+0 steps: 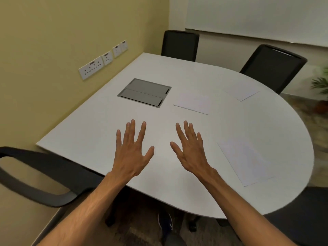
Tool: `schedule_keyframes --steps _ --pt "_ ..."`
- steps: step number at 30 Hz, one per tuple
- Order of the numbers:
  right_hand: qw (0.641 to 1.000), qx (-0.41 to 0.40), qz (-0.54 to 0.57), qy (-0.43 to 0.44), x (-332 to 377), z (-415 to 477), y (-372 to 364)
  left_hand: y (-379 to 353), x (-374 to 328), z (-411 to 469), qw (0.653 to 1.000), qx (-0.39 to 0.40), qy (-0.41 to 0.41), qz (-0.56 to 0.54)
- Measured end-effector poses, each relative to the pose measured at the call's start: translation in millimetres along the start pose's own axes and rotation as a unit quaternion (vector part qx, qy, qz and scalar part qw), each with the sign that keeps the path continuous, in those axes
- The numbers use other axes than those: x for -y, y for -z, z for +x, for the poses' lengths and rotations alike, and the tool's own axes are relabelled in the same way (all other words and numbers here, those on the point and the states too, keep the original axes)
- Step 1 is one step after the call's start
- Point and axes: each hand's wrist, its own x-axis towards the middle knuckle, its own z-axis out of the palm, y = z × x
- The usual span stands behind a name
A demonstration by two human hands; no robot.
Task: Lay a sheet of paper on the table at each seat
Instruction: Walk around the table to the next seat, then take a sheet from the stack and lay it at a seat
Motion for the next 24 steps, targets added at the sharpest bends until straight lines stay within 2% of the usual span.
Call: schedule_keyframes --steps 10,16,20,24 --pt "0.998 -0.024 0.009 -0.058 -71.3 125.2 -20.9 -62.2 -4.3 160.3 0.998 0.037 -0.043 0.008" --pt "0.989 -0.01 0.031 -0.142 -149.6 210.9 -47.2 -134.2 -16.5 274.8 0.99 0.113 -0.037 -0.075" --pt "0.977 0.008 0.054 -0.204 -204.2 252.5 -69.2 -182.2 -28.2 335.3 0.974 0.15 0.012 -0.17" --pt "0.957 0.001 0.089 -0.274 -253.1 284.8 -88.6 -233.4 -32.7 392.3 0.922 0.189 0.13 -0.313"
